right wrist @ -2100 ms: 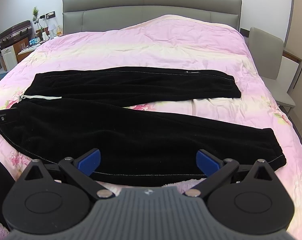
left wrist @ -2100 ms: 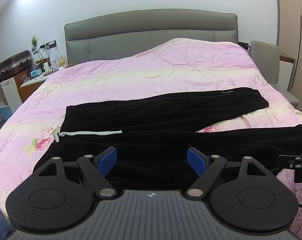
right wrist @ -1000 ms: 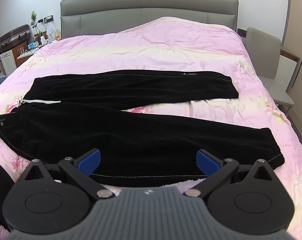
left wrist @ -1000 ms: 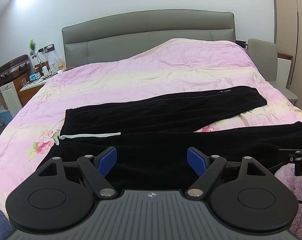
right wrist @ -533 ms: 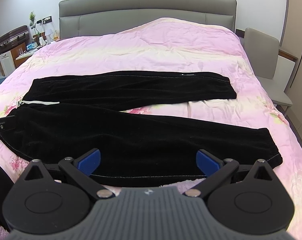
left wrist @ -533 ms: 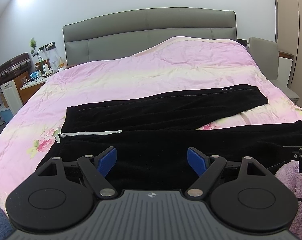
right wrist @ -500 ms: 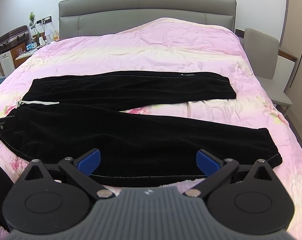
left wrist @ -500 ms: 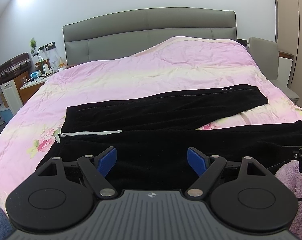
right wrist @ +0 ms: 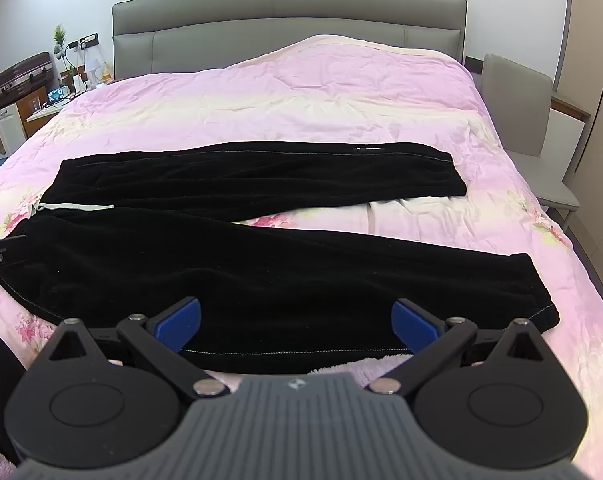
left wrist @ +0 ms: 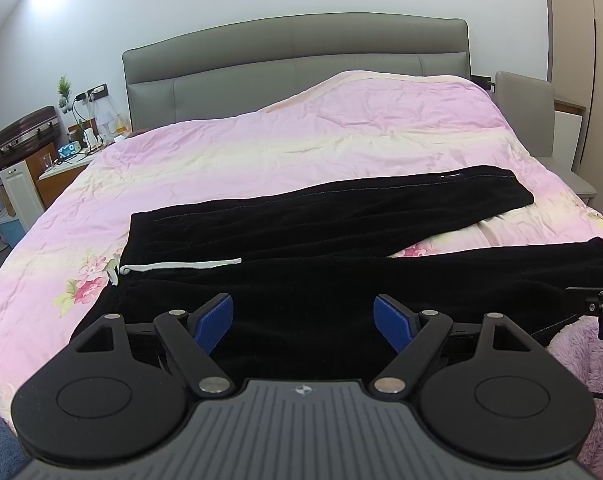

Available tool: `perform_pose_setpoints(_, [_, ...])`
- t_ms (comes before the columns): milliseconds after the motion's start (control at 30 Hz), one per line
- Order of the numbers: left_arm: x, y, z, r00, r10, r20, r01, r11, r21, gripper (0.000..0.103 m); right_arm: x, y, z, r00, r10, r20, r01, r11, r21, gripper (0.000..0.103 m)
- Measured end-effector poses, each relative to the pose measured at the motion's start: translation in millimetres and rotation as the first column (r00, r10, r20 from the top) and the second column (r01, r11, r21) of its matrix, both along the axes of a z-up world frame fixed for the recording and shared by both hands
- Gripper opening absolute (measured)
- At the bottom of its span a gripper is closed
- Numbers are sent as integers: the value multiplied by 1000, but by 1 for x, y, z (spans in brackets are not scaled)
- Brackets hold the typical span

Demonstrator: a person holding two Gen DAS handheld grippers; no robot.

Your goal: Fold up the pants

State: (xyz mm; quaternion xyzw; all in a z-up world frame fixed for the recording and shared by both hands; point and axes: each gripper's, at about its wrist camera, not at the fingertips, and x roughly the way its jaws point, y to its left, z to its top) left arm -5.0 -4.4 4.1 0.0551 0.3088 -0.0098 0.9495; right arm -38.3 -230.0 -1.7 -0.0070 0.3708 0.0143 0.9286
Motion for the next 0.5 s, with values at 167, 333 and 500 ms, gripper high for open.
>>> perform_pose_setpoints(167, [-1,-1,0,1000,-5,0,5,1000,1,94,1,1,0,1000,-2,-3,2,1000,-1,98])
perform_pose_setpoints(333, [1,0,1,1000,-10,-7,10,1000,6,94,2,1,1,1000,-5,-9,5,1000,-3,98])
perform_pose_setpoints(500, [5,3,-6,999,-32,-33,34,999,39,94,5,1,0,1000,-7,-14,7,1000,-7,98])
